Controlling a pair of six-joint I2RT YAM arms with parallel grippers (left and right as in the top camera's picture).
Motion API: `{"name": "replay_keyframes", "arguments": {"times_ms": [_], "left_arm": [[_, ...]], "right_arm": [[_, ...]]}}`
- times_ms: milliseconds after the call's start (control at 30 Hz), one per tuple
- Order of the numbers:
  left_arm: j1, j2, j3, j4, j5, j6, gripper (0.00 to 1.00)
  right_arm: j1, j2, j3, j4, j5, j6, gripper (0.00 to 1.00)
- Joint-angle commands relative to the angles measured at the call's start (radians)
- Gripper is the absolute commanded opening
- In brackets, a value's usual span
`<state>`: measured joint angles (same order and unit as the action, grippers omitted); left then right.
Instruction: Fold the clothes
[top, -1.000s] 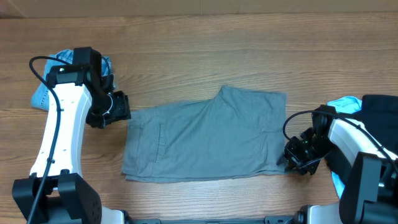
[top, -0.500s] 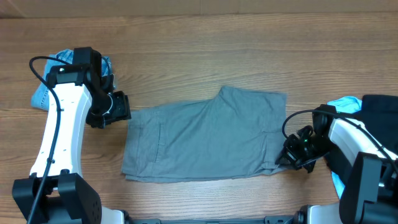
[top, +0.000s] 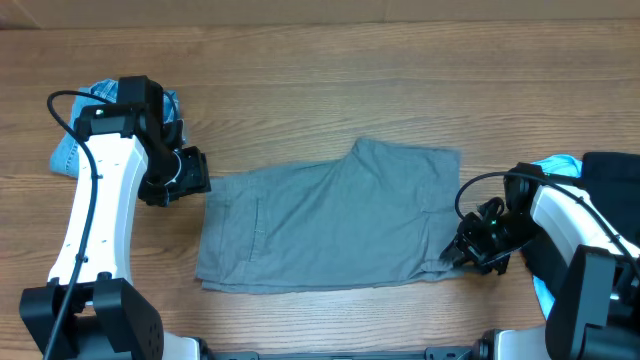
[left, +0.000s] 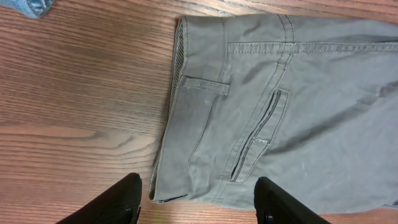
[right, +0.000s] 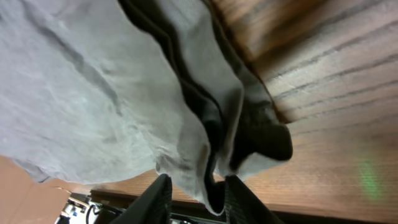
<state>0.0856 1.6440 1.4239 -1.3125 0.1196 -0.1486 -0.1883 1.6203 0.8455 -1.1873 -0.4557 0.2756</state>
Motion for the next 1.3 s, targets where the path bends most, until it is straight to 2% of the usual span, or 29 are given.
{"name": "replay_keyframes", "arguments": {"times_ms": [0, 200, 333, 467, 533, 567, 733, 800, 933, 1100, 1200, 1233, 1267], "left_arm": [[-0.004, -0.002, 0.011, 0.001, 0.008, 0.023, 0.61], [-0.004, -0.002, 0.011, 0.003, 0.008, 0.022, 0.61], [-0.004, -0.002, 0.011, 0.005, 0.008, 0.022, 0.62], [-0.004, -0.002, 0.011, 0.003, 0.008, 0.022, 0.62], [-0.004, -0.002, 0.011, 0.004, 0.008, 0.022, 0.61], [-0.004, -0.002, 0.011, 0.004, 0.008, 0.022, 0.62], [-0.004, -0.002, 0.011, -0.003, 0.008, 0.031, 0.62], [-0.004, -0.002, 0.011, -0.004, 0.008, 0.037, 0.62], [-0.004, -0.002, 0.011, -0.004, 0.008, 0.037, 0.62], [-0.004, -0.002, 0.011, 0.000, 0.008, 0.037, 0.62], [-0.004, -0.002, 0.011, 0.002, 0.008, 0.037, 0.62], [-0.004, -0.002, 0.011, 0.002, 0.008, 0.037, 0.62], [-0.004, -0.002, 0.011, 0.003, 0.008, 0.037, 0.62]], "right_arm": [[0.004, -0.016, 0.015, -0.004, 0.017, -0.015, 0.32], [0.004, -0.016, -0.019, -0.002, 0.032, -0.026, 0.36], [0.004, -0.016, -0.037, 0.043, 0.024, -0.013, 0.34], [0.004, -0.016, -0.062, 0.069, -0.007, -0.003, 0.22], [0.004, -0.016, -0.066, 0.066, -0.021, -0.006, 0.05], [0.004, -0.016, -0.066, 0.066, -0.021, -0.013, 0.04], [0.002, -0.016, -0.033, 0.031, -0.017, -0.020, 0.04], [0.002, -0.016, -0.006, 0.013, -0.017, -0.023, 0.11], [0.002, -0.016, 0.023, -0.005, -0.017, -0.023, 0.18], [0.004, -0.016, 0.023, -0.020, -0.018, -0.023, 0.19], [0.004, -0.016, 0.018, -0.026, -0.018, -0.023, 0.14], [0.004, -0.016, 0.015, -0.030, -0.018, -0.023, 0.16], [0.004, -0.016, 0.012, -0.032, -0.018, -0.023, 0.23]]}}
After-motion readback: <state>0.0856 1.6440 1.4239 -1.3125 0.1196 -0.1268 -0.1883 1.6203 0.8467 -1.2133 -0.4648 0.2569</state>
